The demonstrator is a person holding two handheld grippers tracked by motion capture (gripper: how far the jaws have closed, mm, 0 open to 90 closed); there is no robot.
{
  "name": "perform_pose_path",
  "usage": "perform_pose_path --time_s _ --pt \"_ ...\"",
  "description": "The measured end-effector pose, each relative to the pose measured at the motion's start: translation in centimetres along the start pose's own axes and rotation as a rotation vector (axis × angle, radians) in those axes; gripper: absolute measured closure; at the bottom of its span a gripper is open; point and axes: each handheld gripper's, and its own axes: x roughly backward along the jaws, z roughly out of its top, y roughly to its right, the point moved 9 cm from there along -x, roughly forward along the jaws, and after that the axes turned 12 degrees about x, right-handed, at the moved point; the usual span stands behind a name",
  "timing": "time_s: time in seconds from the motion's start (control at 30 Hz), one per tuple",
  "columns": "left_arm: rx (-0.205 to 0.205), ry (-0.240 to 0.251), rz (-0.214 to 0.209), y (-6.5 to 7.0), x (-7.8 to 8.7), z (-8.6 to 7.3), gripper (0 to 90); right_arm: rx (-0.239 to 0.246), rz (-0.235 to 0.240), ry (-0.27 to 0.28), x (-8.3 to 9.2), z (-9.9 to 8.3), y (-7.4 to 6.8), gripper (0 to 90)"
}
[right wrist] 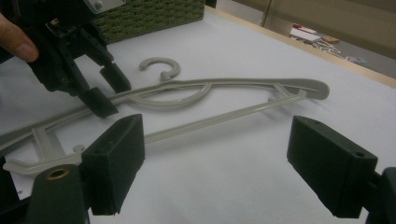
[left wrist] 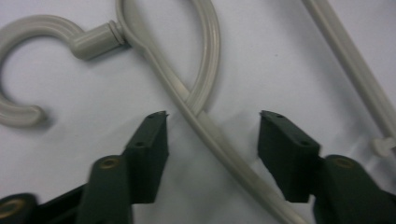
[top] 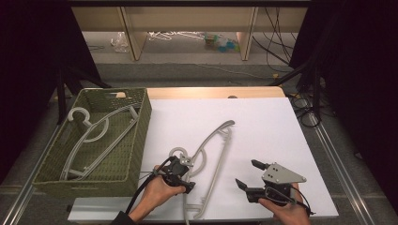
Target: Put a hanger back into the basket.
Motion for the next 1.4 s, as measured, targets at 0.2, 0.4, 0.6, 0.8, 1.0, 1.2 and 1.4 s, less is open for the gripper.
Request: perform_pose_path --time_s 0.2,0.4,0.6,0.8,1.0,1.2,1.4 --pt "0.014 0.011 -0.007 -0.9 0.1 0.3 61.2 -0.008 0.010 -0.013 0.1 -0.1 -0.2 20.0" --pt "0.045 0.038 0.033 -3.1 0.9 0.8 72.4 -0.009 0.004 -0.005 0.1 0.0 -0.2 20.0" --pt "0.103 -0.002 0.033 -3.7 0.5 0.4 65.1 -0.010 0.012 -0.008 0.0 0.0 -0.2 20.0" --pt "0.085 -0.017 0.037 -3.8 0.3 0.7 66.2 0.001 0.009 -0.006 0.0 0.0 -0.1 20.0" --pt "0.077 -0.016 0.029 -3.9 0.2 0.8 71.0 0.000 0.011 -0.003 0.0 0.0 -0.2 20.0" --pt "0.029 0.000 -0.001 -4.0 0.2 1.0 75.7 -0.001 0.003 -0.007 0.0 0.0 0.0 20.0" --pt "0.023 -0.018 -0.014 -4.1 0.2 1.2 78.1 0.000 0.004 -0.006 0.0 0.0 0.0 20.0"
